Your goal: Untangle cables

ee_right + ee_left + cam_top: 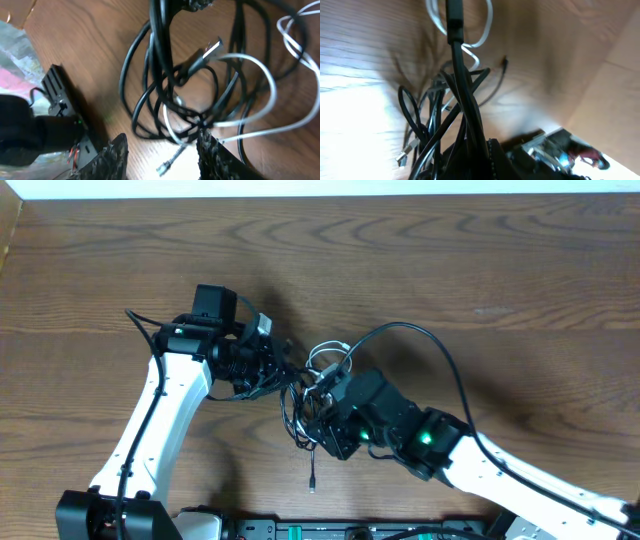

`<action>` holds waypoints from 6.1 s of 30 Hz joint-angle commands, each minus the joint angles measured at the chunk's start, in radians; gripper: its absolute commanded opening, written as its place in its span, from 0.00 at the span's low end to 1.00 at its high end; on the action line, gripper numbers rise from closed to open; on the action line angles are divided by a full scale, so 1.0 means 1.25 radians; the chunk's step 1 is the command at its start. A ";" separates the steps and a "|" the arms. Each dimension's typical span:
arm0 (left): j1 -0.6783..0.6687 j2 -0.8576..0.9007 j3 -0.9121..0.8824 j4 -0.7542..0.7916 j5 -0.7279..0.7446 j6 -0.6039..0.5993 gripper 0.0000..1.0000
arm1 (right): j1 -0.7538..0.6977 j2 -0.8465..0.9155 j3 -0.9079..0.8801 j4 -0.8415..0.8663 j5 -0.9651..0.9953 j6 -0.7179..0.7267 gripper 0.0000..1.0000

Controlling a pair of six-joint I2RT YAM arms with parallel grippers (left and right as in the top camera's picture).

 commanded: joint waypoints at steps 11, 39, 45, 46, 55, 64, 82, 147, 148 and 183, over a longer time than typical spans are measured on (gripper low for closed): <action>0.002 0.002 -0.002 -0.006 0.099 -0.265 0.08 | 0.043 0.110 0.010 0.016 -0.002 0.015 0.40; 0.147 0.002 -0.002 0.070 0.265 -0.315 0.07 | 0.088 0.305 0.008 0.033 -0.046 0.083 0.31; 0.203 0.002 -0.002 0.088 0.345 -0.332 0.08 | 0.006 0.260 0.008 -0.116 -0.068 0.058 0.22; 0.219 0.002 -0.002 0.095 0.358 -0.332 0.08 | -0.008 0.255 0.008 -0.140 -0.068 0.043 0.22; 0.344 0.002 -0.002 0.096 0.370 -0.309 0.08 | -0.106 0.231 0.008 -0.298 -0.074 -0.057 0.17; 0.424 0.002 -0.002 0.110 0.453 -0.172 0.07 | -0.303 0.163 0.008 -0.448 0.022 -0.092 0.15; 0.432 0.002 -0.002 0.007 0.314 -0.040 0.07 | -0.790 -0.017 0.008 -0.547 0.011 -0.215 0.19; -0.009 0.256 0.050 0.119 -0.615 0.125 0.33 | -0.792 -0.016 -0.292 -0.271 -0.305 -0.186 0.45; -0.009 0.273 0.050 0.120 -0.615 0.131 0.34 | -0.792 -0.016 -0.292 -0.271 -0.305 -0.186 0.45; -0.009 0.295 -0.002 0.183 -0.598 0.174 0.07 | -0.792 -0.016 -0.292 -0.266 -0.305 -0.197 0.51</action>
